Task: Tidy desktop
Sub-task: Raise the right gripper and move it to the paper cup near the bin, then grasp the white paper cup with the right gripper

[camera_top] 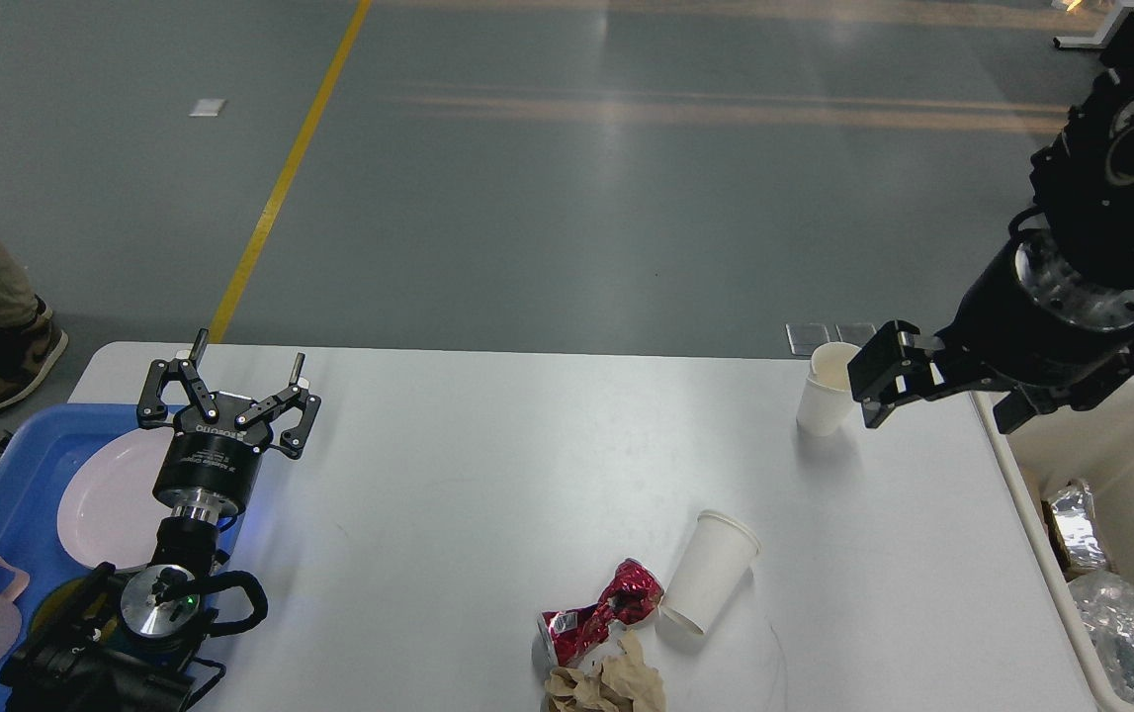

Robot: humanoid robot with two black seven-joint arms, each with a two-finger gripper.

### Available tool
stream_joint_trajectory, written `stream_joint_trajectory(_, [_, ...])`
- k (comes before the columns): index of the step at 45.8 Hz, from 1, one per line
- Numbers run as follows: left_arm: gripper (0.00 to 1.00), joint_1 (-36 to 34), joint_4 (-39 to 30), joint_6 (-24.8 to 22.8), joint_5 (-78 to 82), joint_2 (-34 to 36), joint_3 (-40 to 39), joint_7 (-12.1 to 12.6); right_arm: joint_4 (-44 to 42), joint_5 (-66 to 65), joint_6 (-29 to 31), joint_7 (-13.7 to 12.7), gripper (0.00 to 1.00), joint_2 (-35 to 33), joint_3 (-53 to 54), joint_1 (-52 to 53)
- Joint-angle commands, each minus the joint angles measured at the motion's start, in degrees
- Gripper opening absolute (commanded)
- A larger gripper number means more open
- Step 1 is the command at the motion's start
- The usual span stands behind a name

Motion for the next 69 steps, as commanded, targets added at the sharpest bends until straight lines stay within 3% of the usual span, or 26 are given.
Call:
stream_joint_trajectory(1, [0.96,0.0,0.0,0.0,0.0,0.0,0.0,0.0,-11.8,11.1,-4.7,-0.2,0.97,-1.4,-0.8,-11.4])
stream_joint_trajectory(17, [0.96,0.0,0.0,0.0,0.0,0.0,0.0,0.0,-40.2,31.7,-6.8,-0.4,0.98,0.6,4.7,-40.4])
stream_joint_trajectory(30, [0.96,0.0,0.0,0.0,0.0,0.0,0.0,0.0,-60.6,31.9,-11.8,-0.7,0.97,5.2,19.5,-62.3])
stream_joint_trajectory(39, [0.96,0.0,0.0,0.0,0.0,-0.1,0.0,0.0,-73.1,31.5,-15.7,-0.6,0.97,11.1,21.7,-72.6])
stream_joint_trajectory(47, [0.96,0.0,0.0,0.0,0.0,0.0,0.0,0.0,-74.3,31.3,-25.5,-0.3,0.97,11.2,25.6,-75.0])
stream_joint_trajectory(69, [0.96,0.0,0.0,0.0,0.0,-0.1,0.0,0.0,-74.5,31.3,-25.8,-0.1,0.96,12.1,26.1,-76.5])
